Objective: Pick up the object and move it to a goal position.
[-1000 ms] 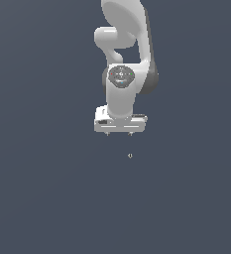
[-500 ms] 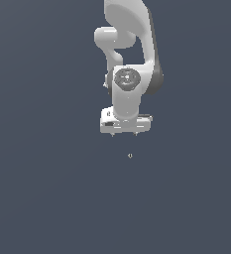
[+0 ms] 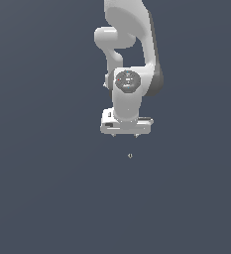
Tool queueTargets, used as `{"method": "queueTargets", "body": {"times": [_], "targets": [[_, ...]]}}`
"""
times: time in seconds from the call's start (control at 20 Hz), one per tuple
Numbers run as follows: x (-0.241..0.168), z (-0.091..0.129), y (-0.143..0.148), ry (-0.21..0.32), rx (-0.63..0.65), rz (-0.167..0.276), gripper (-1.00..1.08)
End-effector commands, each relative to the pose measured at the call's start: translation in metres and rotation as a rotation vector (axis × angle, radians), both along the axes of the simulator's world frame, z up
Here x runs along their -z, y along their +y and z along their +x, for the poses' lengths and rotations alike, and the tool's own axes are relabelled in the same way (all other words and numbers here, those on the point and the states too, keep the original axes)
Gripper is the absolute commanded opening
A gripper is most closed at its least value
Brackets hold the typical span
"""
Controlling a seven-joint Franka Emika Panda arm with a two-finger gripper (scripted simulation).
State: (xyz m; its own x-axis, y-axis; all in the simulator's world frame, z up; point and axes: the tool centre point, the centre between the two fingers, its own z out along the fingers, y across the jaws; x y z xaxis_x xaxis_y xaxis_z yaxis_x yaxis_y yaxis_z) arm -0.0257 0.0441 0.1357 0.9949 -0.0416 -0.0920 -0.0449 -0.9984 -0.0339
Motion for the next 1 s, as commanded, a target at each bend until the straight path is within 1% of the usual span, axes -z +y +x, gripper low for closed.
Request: {"method": "queueTargets", "body": {"times": [0.0, 0.3, 0.95], "targets": [[0.003, 0.002, 0.002, -0.001, 0.036, -0.003, 1.00], [0.014, 0.008, 0.007, -0.006, 0.162, -0.012, 1.00], [0.043, 0.023, 0.019, -0.025, 0.504, -0.042, 1.00]]}}
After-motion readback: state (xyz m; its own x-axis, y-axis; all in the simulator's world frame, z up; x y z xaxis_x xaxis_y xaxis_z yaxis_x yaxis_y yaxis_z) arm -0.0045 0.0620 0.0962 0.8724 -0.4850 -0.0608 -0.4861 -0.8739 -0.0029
